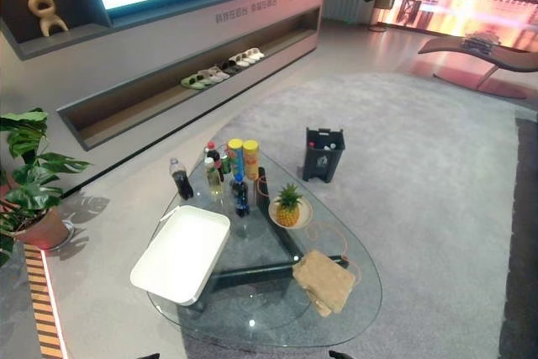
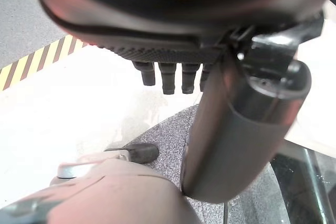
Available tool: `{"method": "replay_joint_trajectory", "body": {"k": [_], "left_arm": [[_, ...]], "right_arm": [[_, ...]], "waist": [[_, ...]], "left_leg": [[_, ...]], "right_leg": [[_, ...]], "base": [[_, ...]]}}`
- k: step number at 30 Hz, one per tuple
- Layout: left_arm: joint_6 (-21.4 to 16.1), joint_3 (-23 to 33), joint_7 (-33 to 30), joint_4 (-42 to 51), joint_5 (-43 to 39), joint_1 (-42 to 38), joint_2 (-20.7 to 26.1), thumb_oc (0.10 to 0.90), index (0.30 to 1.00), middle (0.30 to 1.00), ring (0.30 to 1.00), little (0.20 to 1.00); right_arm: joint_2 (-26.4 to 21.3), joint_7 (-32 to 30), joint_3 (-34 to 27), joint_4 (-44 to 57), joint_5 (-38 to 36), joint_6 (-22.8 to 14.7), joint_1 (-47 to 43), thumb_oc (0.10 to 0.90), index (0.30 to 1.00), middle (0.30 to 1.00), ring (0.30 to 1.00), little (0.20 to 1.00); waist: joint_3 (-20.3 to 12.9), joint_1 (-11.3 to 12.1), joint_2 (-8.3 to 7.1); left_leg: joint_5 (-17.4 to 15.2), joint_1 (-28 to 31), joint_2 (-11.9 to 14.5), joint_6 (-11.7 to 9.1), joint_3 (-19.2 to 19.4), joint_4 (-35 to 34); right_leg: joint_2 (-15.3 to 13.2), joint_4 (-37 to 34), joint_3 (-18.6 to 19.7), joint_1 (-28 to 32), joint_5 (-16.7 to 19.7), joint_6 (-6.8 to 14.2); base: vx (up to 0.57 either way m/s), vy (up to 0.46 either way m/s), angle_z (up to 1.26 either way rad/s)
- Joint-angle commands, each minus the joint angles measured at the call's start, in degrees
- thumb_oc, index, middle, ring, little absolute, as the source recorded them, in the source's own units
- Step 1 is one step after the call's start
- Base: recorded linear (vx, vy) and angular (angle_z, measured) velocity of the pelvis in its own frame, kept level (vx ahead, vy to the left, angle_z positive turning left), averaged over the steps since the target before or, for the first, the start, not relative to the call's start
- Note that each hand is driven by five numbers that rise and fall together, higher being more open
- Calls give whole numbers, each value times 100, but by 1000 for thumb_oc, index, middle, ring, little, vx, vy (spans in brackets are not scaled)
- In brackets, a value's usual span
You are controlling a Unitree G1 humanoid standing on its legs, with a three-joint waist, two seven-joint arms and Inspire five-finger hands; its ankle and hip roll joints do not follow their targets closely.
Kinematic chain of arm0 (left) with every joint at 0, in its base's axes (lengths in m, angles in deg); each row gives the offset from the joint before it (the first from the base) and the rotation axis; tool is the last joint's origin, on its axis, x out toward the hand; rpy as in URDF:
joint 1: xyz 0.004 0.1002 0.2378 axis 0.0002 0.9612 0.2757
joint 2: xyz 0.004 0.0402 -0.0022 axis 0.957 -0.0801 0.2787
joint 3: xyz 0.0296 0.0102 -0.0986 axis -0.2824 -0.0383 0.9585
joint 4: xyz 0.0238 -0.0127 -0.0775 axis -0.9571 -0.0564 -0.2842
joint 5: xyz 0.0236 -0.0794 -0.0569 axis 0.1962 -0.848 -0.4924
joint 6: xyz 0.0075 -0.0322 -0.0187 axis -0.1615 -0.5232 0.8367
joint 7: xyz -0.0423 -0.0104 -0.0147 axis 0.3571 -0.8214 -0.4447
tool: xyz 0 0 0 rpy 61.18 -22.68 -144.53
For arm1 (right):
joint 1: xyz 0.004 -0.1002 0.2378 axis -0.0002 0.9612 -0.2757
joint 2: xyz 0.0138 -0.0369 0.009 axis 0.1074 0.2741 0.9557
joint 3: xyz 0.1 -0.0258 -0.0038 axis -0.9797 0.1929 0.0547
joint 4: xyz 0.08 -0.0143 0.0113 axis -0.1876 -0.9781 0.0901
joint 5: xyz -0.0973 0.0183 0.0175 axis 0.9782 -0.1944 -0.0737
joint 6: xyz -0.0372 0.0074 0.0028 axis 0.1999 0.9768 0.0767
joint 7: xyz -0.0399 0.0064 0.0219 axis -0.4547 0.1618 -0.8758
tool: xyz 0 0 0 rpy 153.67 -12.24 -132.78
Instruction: Wipe the table with a cloth and put it in the basket.
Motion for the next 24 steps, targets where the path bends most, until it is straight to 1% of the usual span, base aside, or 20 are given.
{"method": "replay_joint_trajectory", "body": {"k": [1,4,10,24], "left_arm": [[-36,-112,159,-440,35,-395,-134,800,900,900,900,900],[-164,-94,137,-417,66,-373,-114,800,900,900,900,900],[-94,-100,147,-382,100,-370,-108,800,900,900,900,900],[-157,-141,45,-425,247,-368,-126,800,900,900,900,900]], "right_arm": [[77,-92,189,-333,-58,-102,-144,800,900,900,900,900],[78,-92,186,-330,-73,-99,-132,800,900,900,900,900],[55,-62,159,-349,-78,-120,-124,800,900,900,900,900],[93,-80,186,-380,-175,-144,-133,800,900,900,900,900]], "waist": [[249,48,-140],[231,48,-145],[199,60,-151],[187,59,-137]], "left_leg": [[-9,-103,52,55,-86,-10],[-17,-86,51,47,-88,-10],[-36,-53,52,54,-83,-10],[-33,-60,44,57,-79,-10]], "right_leg": [[-258,36,-296,163,24,154],[-259,40,-279,180,13,159],[-262,33,-298,219,0,160],[-273,36,-302,204,8,162]], "base": [[0,0,0],[0,0,0],[0,0,0],[0,0,0]]}}
